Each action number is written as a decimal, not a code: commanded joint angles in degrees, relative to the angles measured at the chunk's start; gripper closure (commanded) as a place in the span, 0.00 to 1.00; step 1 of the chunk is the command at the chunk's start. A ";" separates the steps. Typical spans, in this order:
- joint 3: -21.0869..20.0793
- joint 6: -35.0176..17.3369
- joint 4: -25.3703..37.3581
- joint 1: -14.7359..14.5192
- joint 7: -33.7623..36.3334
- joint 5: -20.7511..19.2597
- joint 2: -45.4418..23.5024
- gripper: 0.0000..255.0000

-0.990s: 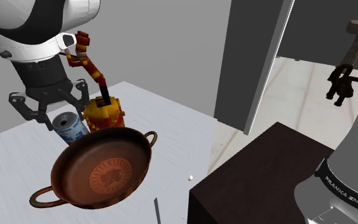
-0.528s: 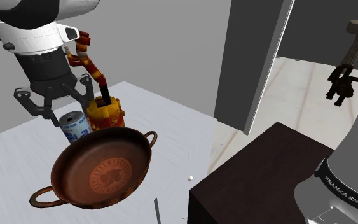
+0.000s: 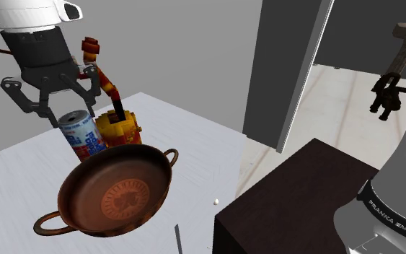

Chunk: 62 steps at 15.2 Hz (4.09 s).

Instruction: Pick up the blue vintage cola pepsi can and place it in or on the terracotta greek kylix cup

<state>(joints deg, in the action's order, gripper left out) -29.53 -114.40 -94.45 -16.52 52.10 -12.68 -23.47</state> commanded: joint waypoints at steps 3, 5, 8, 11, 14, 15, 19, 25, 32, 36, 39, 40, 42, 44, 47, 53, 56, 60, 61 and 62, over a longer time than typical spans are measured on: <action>-0.27 2.69 1.94 0.11 -0.48 0.60 0.88 1.00; -0.39 4.05 2.97 0.11 -0.67 0.86 1.27 1.00; -0.56 6.14 4.65 0.08 -0.91 1.20 1.75 1.00; -0.69 8.27 6.47 -0.01 -1.13 1.47 2.12 1.00; -0.81 10.46 8.47 -0.14 -1.31 1.67 2.37 1.00; -0.85 11.20 9.17 -0.20 -1.36 1.72 2.42 1.00; -1.78 10.66 4.34 0.70 -1.08 3.85 7.20 1.00; -3.79 8.37 -9.57 2.06 -1.09 10.95 20.80 1.00; -4.36 6.12 -18.69 1.31 -1.32 15.74 29.03 1.00; -4.56 3.07 -21.22 1.24 -1.08 15.45 28.41 1.00; -4.71 0.79 -22.98 1.19 -0.82 15.13 27.80 1.00; -4.76 0.03 -23.54 1.17 -0.72 15.00 27.56 1.00; -4.87 -1.49 -24.63 1.14 -0.50 14.71 27.05 1.00; -4.97 -3.01 -25.66 1.11 -0.24 14.38 26.47 1.00; -5.14 -5.69 -27.38 1.05 0.29 13.68 25.31 1.00; -5.14 -5.69 -27.38 1.05 0.29 13.68 25.31 1.00; -5.14 -5.68 -27.38 1.05 0.29 13.68 25.32 0.00; -5.14 -5.68 -27.39 1.05 0.28 13.69 25.33 0.00; -5.14 -5.68 -27.39 1.05 0.28 13.69 25.33 0.00; -5.03 -3.79 -26.17 1.10 -0.09 14.19 26.14 0.00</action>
<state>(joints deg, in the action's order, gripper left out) -34.62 -119.11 -121.25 -15.47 52.21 1.32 2.35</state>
